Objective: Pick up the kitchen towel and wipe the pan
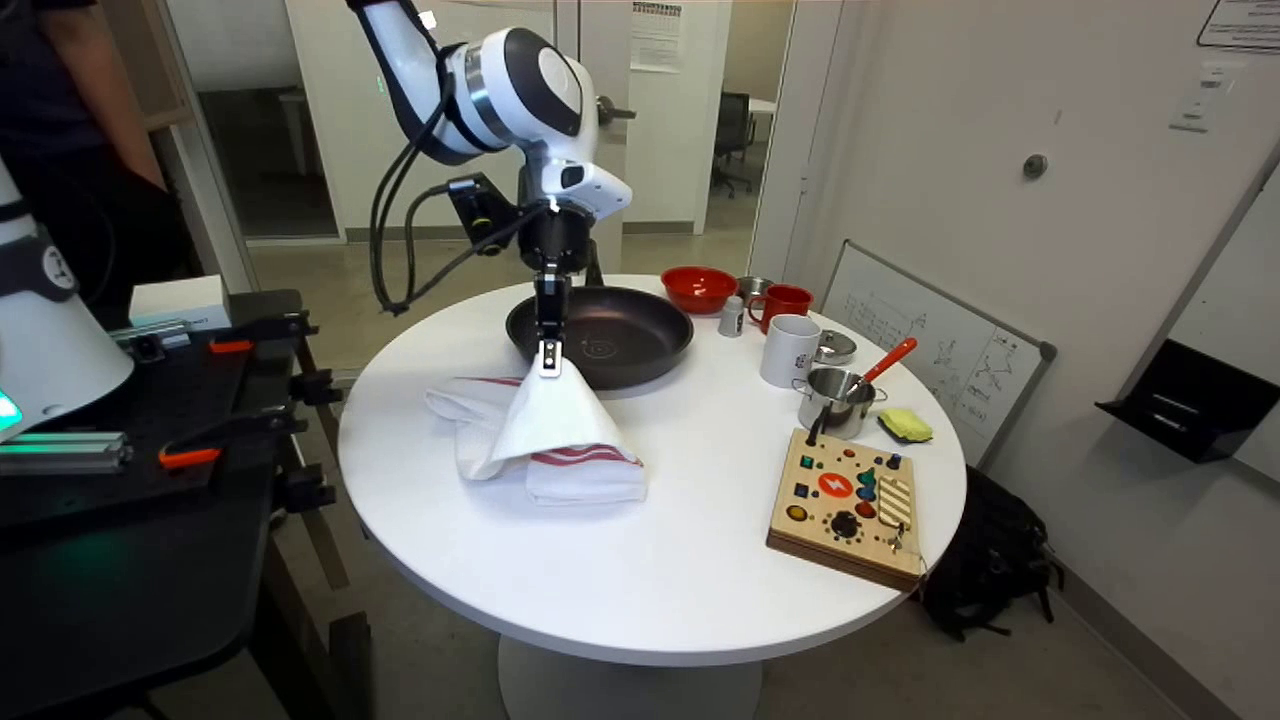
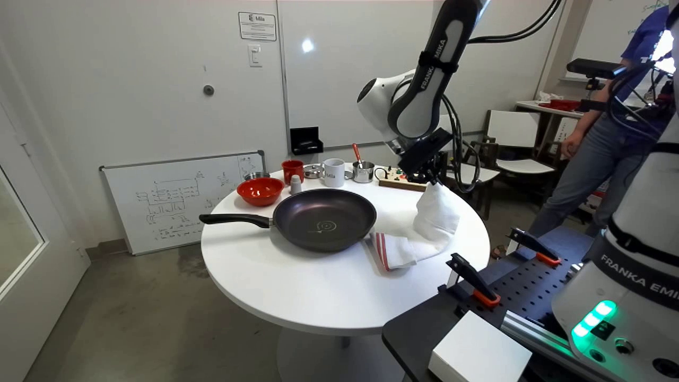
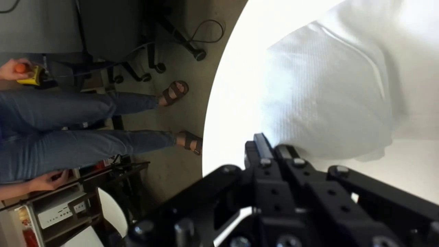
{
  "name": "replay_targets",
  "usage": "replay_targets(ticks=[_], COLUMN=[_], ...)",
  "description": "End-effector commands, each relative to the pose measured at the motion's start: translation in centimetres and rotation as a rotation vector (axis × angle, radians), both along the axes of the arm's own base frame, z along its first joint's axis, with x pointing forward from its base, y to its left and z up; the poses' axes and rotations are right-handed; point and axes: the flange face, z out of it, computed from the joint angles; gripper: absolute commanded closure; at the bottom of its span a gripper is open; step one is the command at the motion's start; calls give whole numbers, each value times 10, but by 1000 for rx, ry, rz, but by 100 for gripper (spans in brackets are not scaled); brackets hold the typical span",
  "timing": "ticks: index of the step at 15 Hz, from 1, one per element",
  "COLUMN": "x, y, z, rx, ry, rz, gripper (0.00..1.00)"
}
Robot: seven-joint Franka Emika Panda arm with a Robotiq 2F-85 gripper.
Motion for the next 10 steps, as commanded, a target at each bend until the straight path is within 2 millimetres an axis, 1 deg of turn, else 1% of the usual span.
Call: replay_targets(ticks=[1,4,7,10], x=[20,32,42,45], y=[-7,-14,-20,-22], z=[-34,-46,-45,-44], rx=[-18,-67,-221,-355], ry=[-29,-45,-82,-103], rz=[22,9,-21,-91], gripper=[96,97,97,96])
